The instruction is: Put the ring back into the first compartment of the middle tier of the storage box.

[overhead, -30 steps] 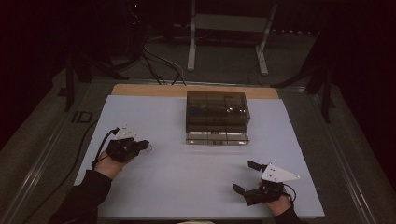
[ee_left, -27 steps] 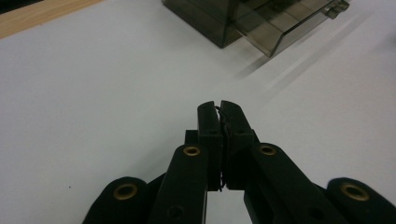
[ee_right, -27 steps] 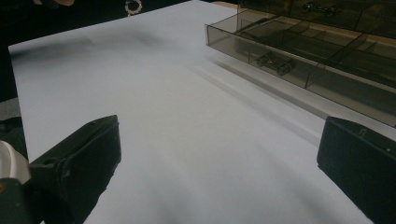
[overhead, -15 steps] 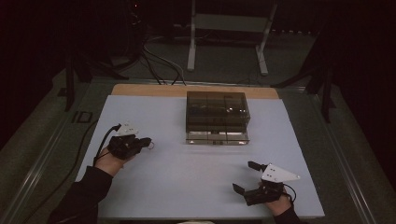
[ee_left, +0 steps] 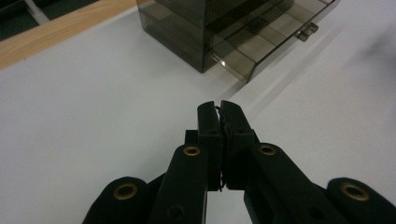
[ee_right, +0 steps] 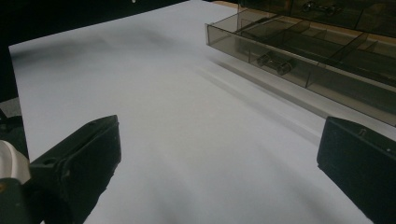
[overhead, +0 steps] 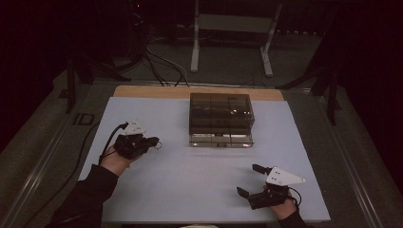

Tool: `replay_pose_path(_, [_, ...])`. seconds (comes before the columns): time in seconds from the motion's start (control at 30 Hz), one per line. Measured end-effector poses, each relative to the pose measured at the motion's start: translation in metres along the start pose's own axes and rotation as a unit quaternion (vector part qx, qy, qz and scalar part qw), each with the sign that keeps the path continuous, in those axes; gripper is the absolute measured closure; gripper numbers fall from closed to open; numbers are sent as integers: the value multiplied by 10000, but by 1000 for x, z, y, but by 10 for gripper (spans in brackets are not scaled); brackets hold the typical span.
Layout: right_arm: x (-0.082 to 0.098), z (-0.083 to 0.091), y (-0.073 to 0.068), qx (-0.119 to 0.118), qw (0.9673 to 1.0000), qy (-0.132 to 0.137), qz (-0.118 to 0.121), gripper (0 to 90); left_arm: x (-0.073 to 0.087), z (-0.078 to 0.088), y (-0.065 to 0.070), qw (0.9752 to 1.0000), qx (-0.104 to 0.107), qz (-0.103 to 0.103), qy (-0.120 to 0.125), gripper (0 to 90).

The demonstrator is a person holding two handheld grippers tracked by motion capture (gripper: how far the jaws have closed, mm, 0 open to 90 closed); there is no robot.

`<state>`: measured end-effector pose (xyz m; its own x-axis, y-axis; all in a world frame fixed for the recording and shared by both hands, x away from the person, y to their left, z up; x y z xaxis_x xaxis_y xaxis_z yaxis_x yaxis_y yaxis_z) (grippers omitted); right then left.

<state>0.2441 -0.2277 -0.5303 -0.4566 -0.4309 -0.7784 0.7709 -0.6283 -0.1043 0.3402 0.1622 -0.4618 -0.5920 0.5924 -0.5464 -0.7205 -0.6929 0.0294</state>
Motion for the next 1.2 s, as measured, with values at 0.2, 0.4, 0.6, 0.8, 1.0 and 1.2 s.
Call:
replay_pose_path(0.2, [0,0,0,8,10000,-3,4,0,-8,2,2,10000,47,-61,29,900])
replay_pose_path(0.4, [0,0,0,7,10000,3,-4,0,-15,4,6,9999,58,-150,41,900])
replay_pose_path(0.6, [0,-1,0,-6,10000,-6,-6,0,-22,6,9,9997,65,-225,45,900])
replay_pose_path(0.8, [0,0,0,-2,10000,-2,-7,0,-29,9,11,9995,105,-303,73,900])
replay_pose_path(1.0, [0,-1,0,-6,10000,-19,-4,0,-38,11,15,9989,72,-466,65,900])
replay_pose_path(1.2, [0,0,0,-3,10000,-19,0,0,-45,12,19,9984,107,-546,110,900])
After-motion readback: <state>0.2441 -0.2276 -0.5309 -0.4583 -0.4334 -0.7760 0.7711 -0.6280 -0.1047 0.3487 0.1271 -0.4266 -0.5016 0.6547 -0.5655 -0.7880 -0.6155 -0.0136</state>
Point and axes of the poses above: each handheld gripper's, and its own axes: z roughly backward along the jaws, x roughly out of its underside, y roughly to its right, the point moved 4 cm from there along -z, roughly forward along the jaws, and after that the axes turned 15 degrees about -y, right-handed, at the moved point
